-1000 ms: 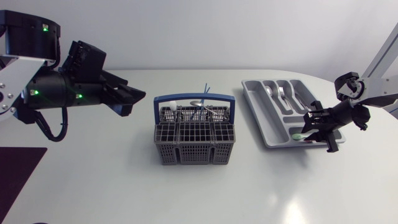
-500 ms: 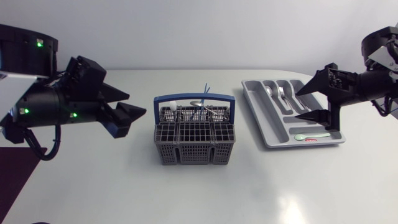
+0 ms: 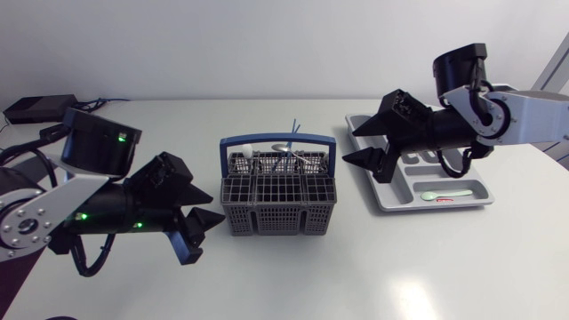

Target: Unload the cutlery basket into the drawer organizer.

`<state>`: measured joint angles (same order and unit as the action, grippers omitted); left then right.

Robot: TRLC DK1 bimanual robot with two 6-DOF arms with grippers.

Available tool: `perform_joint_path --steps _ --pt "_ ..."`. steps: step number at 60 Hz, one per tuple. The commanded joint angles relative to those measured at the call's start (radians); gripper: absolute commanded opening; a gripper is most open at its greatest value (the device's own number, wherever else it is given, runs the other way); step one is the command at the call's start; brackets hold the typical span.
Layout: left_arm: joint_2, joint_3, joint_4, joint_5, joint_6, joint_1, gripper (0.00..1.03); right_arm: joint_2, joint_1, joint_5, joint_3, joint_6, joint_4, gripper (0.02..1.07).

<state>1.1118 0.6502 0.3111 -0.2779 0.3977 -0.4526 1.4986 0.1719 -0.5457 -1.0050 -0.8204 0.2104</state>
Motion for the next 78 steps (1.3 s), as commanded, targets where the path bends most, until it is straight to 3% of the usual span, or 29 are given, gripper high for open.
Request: perform_joint_path --steps 1,2,9,21,40,56,70,78 --pt "0.048 -0.026 -0.02 0.005 0.023 -0.012 0.35 0.049 0.02 0.01 -0.021 0.095 -0.045 0.46" --pt "0.057 -0.026 -0.023 0.005 0.024 -0.015 0.31 0.055 0.02 0.01 -0.024 0.106 -0.057 0.43" --pt "0.102 -0.035 -0.055 0.008 0.026 -0.031 0.31 0.104 0.02 0.009 -0.05 0.171 -0.106 0.21" --pt "0.164 -0.04 -0.133 0.039 0.023 -0.035 0.31 0.117 0.029 -0.04 -0.053 0.187 -0.1 0.12" --pt "0.283 -0.029 -0.282 0.082 0.039 0.005 0.31 0.045 0.077 -0.106 0.019 0.118 -0.023 0.11" --pt "0.359 0.025 -0.336 0.083 0.079 0.057 0.31 -0.074 0.163 -0.112 0.1 0.107 0.041 0.11" --pt "0.442 0.101 -0.357 0.083 0.086 0.092 0.31 -0.153 0.301 -0.033 0.134 0.152 0.058 0.11" --pt "0.43 0.097 -0.353 0.083 0.087 0.098 0.31 -0.192 0.262 -0.011 0.131 0.168 0.043 0.11"
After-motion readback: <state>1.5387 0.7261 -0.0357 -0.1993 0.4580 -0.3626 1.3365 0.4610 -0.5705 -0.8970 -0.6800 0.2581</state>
